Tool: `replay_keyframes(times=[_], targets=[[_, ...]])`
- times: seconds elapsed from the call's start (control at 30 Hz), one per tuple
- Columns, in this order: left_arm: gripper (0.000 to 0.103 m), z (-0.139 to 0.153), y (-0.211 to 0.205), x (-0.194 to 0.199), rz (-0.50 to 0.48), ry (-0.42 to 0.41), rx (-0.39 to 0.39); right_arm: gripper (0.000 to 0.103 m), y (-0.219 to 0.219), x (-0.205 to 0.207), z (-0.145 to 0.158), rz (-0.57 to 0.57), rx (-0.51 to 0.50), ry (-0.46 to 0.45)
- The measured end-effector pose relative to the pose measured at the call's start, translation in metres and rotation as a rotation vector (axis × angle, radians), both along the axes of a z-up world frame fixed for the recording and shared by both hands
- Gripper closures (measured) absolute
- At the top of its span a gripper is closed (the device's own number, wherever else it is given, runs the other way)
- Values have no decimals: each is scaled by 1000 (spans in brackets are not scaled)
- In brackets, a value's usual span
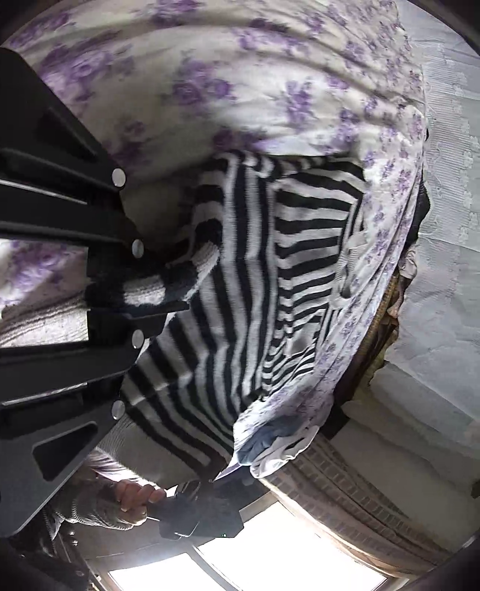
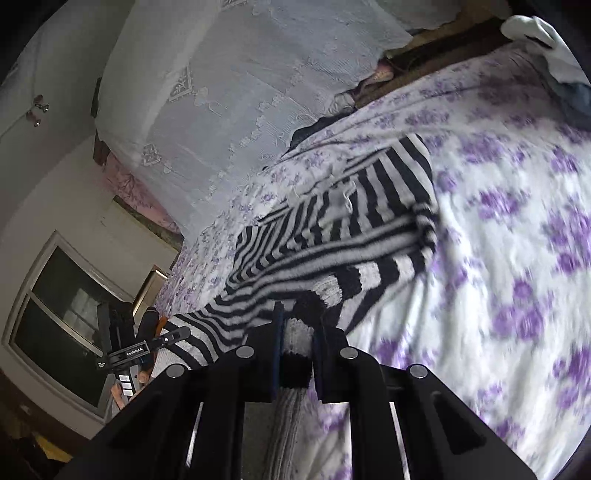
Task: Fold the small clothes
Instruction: 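Lift the hem with both tools and fold it up toward the collar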
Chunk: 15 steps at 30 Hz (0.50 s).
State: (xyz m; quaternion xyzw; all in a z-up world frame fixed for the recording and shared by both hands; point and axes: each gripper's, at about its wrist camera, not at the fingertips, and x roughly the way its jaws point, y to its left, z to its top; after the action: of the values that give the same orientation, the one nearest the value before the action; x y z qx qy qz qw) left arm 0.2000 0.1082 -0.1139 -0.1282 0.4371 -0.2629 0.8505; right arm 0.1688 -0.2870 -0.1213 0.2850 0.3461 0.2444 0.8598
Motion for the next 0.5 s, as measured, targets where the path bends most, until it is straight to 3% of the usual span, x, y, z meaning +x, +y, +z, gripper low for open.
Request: replay_keyframes(times=[0.5], targets=[[96, 18, -11, 50, 32, -26, 37, 89, -9, 68, 10, -15, 36, 43]])
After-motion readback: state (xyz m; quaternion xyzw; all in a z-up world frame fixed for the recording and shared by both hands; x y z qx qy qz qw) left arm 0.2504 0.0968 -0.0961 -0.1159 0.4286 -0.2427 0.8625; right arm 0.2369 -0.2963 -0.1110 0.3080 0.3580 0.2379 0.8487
